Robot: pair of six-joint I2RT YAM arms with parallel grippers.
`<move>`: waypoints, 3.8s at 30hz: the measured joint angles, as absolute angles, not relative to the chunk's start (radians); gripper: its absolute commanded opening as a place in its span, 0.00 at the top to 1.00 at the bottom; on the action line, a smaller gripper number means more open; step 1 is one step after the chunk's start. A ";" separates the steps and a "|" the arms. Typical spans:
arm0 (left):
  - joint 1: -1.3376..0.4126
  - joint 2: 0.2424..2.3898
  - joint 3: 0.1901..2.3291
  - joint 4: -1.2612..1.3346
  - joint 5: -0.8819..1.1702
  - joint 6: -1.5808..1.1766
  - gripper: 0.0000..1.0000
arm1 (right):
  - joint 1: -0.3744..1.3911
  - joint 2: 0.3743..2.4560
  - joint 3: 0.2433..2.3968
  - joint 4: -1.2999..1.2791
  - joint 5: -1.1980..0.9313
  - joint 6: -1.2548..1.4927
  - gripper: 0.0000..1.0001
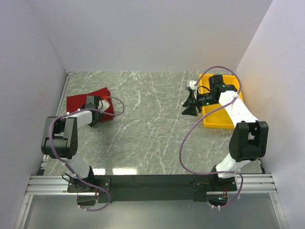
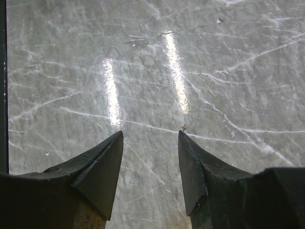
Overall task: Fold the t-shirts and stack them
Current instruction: Neatly place the folded tshirt to the corner
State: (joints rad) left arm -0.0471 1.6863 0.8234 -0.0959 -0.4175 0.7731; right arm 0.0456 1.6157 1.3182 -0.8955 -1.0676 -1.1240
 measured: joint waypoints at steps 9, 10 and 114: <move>-0.047 1.478 0.897 -0.257 -0.356 0.662 0.01 | 0.045 1.616 1.318 -0.898 -1.044 -1.128 0.43; -0.049 1.439 0.908 -0.278 -0.336 0.641 0.01 | 0.045 1.616 1.318 -0.897 -1.037 -1.127 0.43; 0.195 0.798 0.898 -0.547 0.289 -0.438 0.01 | -0.033 0.899 0.974 -0.371 -0.003 0.074 0.07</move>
